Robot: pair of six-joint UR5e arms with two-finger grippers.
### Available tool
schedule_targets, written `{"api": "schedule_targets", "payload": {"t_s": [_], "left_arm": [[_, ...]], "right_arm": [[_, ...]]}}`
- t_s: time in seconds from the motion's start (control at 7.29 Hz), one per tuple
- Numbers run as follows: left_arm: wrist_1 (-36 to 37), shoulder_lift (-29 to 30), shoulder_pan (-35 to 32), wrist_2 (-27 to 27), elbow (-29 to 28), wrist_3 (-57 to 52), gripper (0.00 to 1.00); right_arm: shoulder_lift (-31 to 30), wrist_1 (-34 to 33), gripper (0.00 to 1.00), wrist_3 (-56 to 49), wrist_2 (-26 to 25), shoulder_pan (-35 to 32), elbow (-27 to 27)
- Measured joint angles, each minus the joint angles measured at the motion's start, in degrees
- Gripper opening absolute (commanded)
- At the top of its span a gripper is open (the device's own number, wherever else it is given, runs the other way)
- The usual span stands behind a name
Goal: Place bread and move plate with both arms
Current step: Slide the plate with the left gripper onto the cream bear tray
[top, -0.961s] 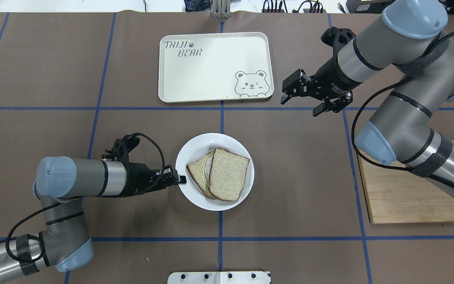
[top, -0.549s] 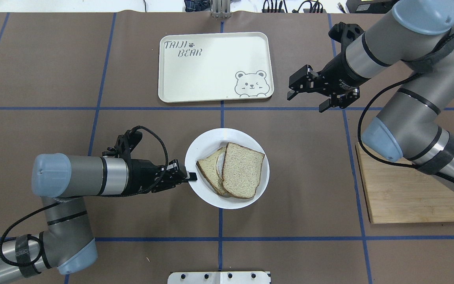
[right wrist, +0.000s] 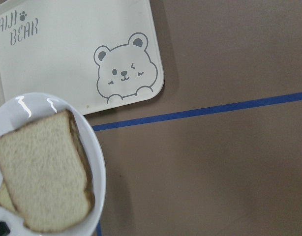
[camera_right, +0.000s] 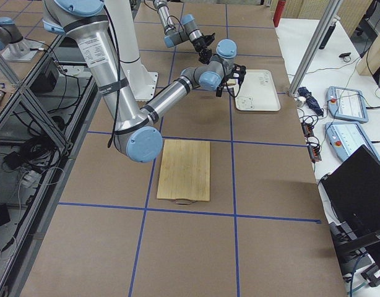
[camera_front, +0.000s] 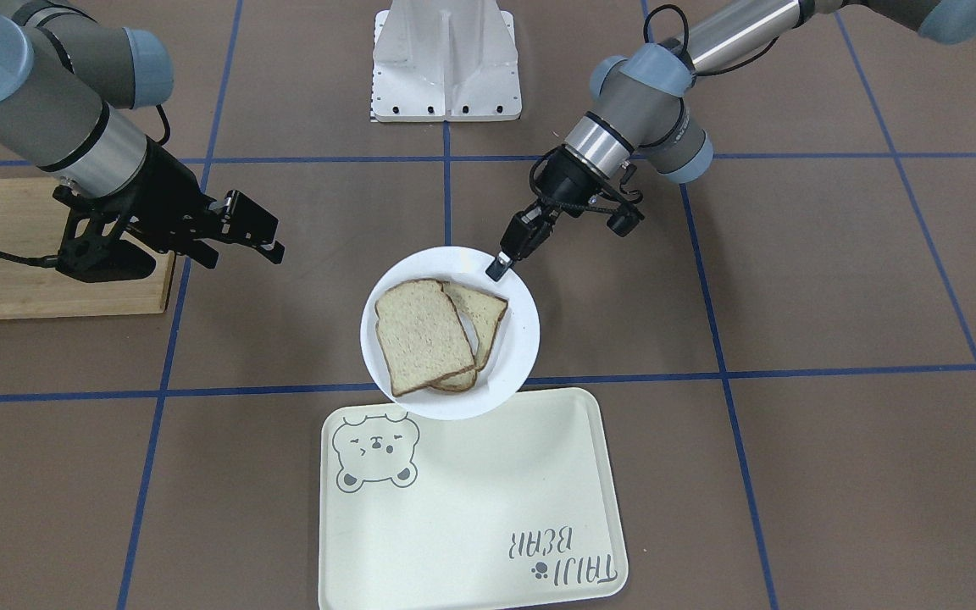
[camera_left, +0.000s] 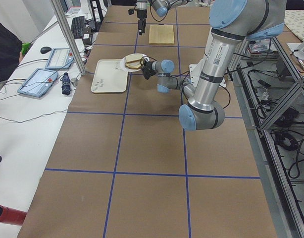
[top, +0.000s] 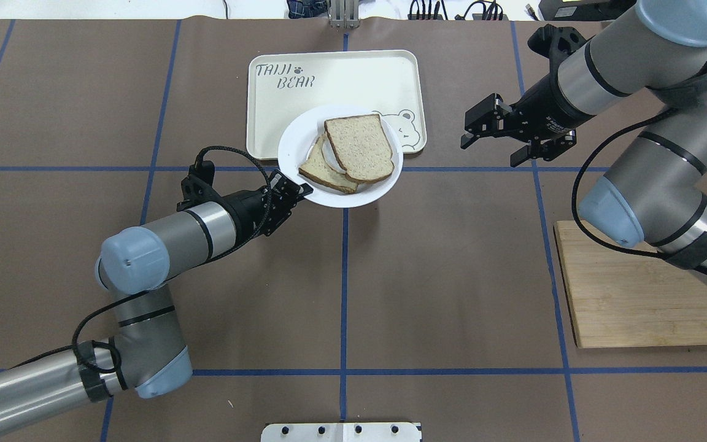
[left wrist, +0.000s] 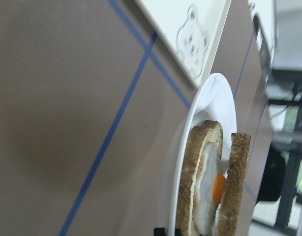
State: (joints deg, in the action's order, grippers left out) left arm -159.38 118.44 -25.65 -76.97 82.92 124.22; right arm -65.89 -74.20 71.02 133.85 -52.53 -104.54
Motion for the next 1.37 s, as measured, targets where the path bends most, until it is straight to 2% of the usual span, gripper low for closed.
{"api": "schedule_targets", "payload": {"t_s": [0.27, 0.55, 0.96, 1.37], "left_arm": [[2.8, 4.0, -3.1, 5.7, -8.3, 4.2, 0.00], [7.3, 6.4, -6.3, 6.2, -10.6, 8.3, 0.00], [8.1, 8.0, -7.0, 6.1, -14.5, 10.5, 0.00], [8.1, 9.6, -6.9, 5.4, -15.3, 11.2, 0.00]], "right_arm": [[-0.1, 0.0, 1.00, -0.1, 0.0, -0.2, -0.4], [-0.2, -0.1, 1.00, -0.1, 0.0, -0.4, -0.4], [-0.2, -0.1, 1.00, -0.1, 0.0, -0.3, -0.4], [-0.3, -0.1, 1.00, -0.1, -0.1, -0.6, -0.4]]}}
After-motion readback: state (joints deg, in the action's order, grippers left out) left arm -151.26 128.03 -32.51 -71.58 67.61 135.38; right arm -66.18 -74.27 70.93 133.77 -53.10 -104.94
